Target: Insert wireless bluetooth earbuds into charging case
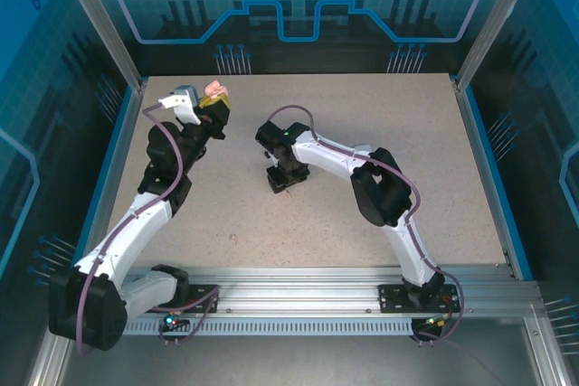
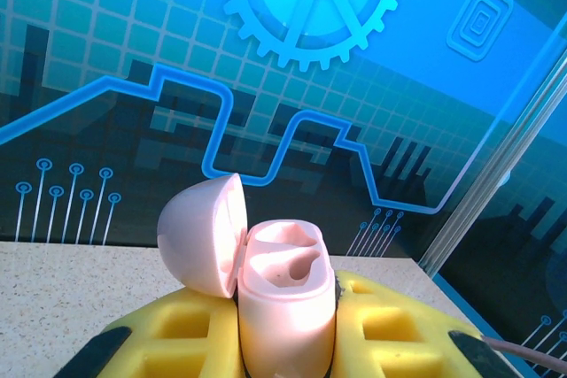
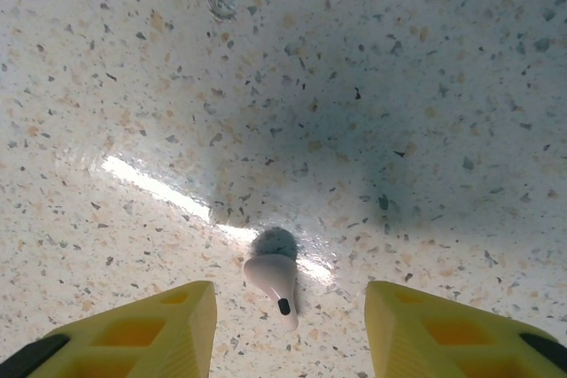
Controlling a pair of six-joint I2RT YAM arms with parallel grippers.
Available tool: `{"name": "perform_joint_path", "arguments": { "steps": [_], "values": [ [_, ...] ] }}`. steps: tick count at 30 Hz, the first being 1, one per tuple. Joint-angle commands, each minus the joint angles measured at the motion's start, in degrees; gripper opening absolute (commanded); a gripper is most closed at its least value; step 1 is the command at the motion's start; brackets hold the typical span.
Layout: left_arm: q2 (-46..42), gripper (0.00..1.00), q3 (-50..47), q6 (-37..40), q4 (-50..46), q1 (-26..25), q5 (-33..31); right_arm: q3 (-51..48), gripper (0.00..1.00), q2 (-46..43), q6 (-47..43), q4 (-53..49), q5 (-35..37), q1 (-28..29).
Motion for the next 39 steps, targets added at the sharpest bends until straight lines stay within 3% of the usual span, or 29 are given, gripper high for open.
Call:
{"name": "perform_joint_path", "arguments": {
  "steps": [1, 24, 39],
  "values": [
    [0.34, 0.0, 1.31, -0.76, 2.05, -0.43, 1.21, -1.15, 0.47, 0.54, -0.44, -0.06, -1.81, -0.07],
    [0.25, 0.0, 1.06, -0.51, 2.21, -0.69, 1.01, -1.02, 0.39, 4.18, 0.74, 0.26, 0.6, 1.29],
    [0.45, 0.0, 1.03, -0.48, 2.19, -0.85, 1.03, 0.93, 0.26, 6.03, 1.49, 0.57, 0.37, 1.35]
  ]
}}
